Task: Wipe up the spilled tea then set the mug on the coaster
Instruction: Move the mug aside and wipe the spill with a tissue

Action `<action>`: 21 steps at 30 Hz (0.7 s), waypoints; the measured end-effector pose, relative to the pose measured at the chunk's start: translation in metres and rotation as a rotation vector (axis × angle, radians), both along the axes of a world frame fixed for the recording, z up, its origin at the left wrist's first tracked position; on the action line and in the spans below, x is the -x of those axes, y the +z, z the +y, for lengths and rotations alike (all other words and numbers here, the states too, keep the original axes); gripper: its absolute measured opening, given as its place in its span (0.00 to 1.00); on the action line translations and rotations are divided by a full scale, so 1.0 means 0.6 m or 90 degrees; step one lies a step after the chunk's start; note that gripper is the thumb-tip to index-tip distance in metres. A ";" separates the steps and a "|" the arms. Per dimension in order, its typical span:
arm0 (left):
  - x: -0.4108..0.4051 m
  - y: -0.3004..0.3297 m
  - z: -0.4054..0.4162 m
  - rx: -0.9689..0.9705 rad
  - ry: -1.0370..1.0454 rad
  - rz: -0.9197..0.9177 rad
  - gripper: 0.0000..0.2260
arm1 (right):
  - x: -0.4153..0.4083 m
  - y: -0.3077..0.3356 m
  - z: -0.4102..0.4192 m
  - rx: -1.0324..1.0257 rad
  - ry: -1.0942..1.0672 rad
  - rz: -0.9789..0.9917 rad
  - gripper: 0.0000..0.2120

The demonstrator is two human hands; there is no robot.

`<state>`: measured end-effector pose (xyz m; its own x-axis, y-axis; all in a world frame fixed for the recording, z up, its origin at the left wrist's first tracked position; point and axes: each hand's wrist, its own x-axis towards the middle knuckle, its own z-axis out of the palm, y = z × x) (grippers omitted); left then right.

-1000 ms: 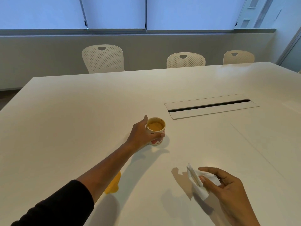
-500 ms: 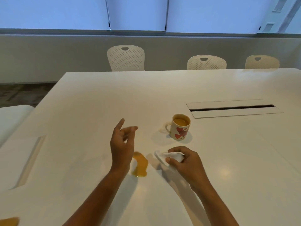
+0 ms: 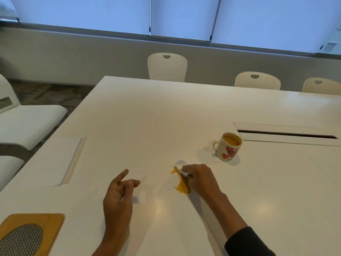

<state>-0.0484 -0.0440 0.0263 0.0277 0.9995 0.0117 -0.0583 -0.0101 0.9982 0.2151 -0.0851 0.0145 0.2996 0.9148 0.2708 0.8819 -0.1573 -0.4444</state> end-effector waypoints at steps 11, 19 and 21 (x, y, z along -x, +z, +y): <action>0.063 0.000 -0.008 0.020 0.000 -0.014 0.11 | -0.025 0.056 0.017 0.342 0.097 -0.015 0.17; 0.085 -0.009 -0.018 0.031 0.003 -0.017 0.11 | -0.014 0.060 0.028 0.219 0.127 -0.085 0.06; 0.089 -0.013 -0.018 0.035 0.008 -0.016 0.11 | -0.012 0.060 0.032 0.227 0.130 -0.115 0.03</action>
<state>-0.1017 -0.0549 0.0186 0.0160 0.9989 -0.0431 -0.0836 0.0443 0.9955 0.2222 -0.0660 0.0506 0.0804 0.9959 -0.0407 0.9692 -0.0876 -0.2300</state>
